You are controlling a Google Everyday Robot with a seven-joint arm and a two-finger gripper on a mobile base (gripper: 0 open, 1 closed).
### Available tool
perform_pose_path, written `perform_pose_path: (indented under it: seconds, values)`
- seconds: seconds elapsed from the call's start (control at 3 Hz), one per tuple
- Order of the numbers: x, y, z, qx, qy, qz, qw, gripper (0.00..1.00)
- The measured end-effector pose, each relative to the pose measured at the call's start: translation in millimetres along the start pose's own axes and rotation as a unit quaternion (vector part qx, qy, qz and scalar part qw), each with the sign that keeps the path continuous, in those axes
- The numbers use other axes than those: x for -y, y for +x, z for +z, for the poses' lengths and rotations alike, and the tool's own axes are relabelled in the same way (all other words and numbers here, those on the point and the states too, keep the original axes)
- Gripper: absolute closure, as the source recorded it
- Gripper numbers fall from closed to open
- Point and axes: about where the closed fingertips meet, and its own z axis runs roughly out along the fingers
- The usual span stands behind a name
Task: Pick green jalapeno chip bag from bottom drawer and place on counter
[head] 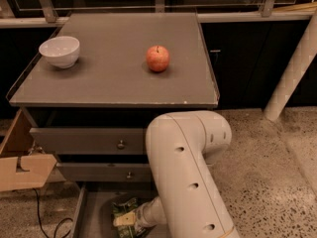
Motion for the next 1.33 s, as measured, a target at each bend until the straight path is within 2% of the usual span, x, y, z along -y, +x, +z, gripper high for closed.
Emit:
perform_pose_path:
  seconds: [0.33,0.67,1.0,1.33]
  values:
    - [4.9,10.3,-14.6,0.03,-0.039,0.021,0.9986,0.0]
    - [9.1,8.4,-17.8,0.036,-0.04,0.026,0.9982,0.0]
    - [14.7,12.1,22.9,0.017,-0.065,0.031,0.9973,0.0]
    - [13.5,11.5,24.5,0.016,-0.068,0.024,0.9973,0.0]
